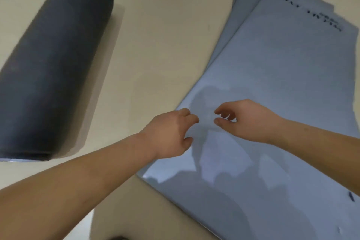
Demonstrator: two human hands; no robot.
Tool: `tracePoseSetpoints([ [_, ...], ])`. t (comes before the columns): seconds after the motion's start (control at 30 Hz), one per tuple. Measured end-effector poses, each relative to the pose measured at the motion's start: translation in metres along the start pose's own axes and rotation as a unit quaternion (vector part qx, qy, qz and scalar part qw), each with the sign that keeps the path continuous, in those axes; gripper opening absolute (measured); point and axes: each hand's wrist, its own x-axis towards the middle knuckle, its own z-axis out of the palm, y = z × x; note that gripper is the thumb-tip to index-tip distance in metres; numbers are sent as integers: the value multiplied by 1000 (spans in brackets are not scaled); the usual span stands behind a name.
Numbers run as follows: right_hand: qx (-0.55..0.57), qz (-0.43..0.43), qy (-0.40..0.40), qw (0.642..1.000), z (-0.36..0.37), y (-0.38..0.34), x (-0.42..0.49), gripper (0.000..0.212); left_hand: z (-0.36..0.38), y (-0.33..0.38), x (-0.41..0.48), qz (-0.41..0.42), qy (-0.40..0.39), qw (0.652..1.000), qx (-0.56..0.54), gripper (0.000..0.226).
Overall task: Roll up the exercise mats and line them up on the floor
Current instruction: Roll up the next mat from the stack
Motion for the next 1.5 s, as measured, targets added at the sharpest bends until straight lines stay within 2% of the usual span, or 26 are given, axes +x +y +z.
tracePoseSetpoints([
  [0.1,50,77,3,996,6,65,-50,32,47,55,32,49,-150,985,76,45],
  [0.17,80,125,10,989,22,99,-84,30,81,88,43,102,-228,957,149,55],
  [0.3,108,200,9,974,72,142,-145,26,138,128,42,237,-239,909,245,100],
  [0.43,-43,153,-82,984,115,145,-182,37,156,134,32,239,-254,892,288,137],
  [0.53,-43,140,-100,984,127,131,-191,39,160,126,18,261,-282,864,326,147],
  [0.67,-34,96,-121,987,128,113,-193,43,154,119,8,276,-304,856,313,127],
  [0.8,-80,13,-124,989,105,110,-182,58,117,131,14,231,-333,882,239,90],
  [0.9,-130,-50,-169,976,85,110,-173,86,78,141,20,203,-253,916,238,61],
  [0.97,-92,-37,-191,977,74,111,-175,88,47,152,33,192,-190,926,263,55],
  [1.03,-23,-8,-149,988,66,118,-179,63,22,165,52,183,-139,929,292,52],
  [1.1,39,46,-43,997,55,135,-176,30,7,176,75,185,-93,923,325,51],
  [1.13,57,81,1,995,47,145,-173,24,0,182,86,186,-70,917,345,49],
  [1.2,51,129,94,986,31,161,-163,31,-10,193,108,192,-24,903,383,42],
  [1.27,-45,99,220,969,19,176,-146,38,-17,211,126,232,17,877,421,26],
  [1.3,-97,88,242,961,14,179,-138,36,-18,221,132,242,7,868,433,19],
  [1.33,-130,93,230,960,9,181,-129,32,-17,229,137,236,-26,867,438,18],
  [1.4,-144,115,194,964,4,186,-113,28,-14,239,141,175,-113,884,419,33],
  [1.5,-132,122,182,967,4,193,-98,29,-1,243,141,92,-173,893,405,87],
])
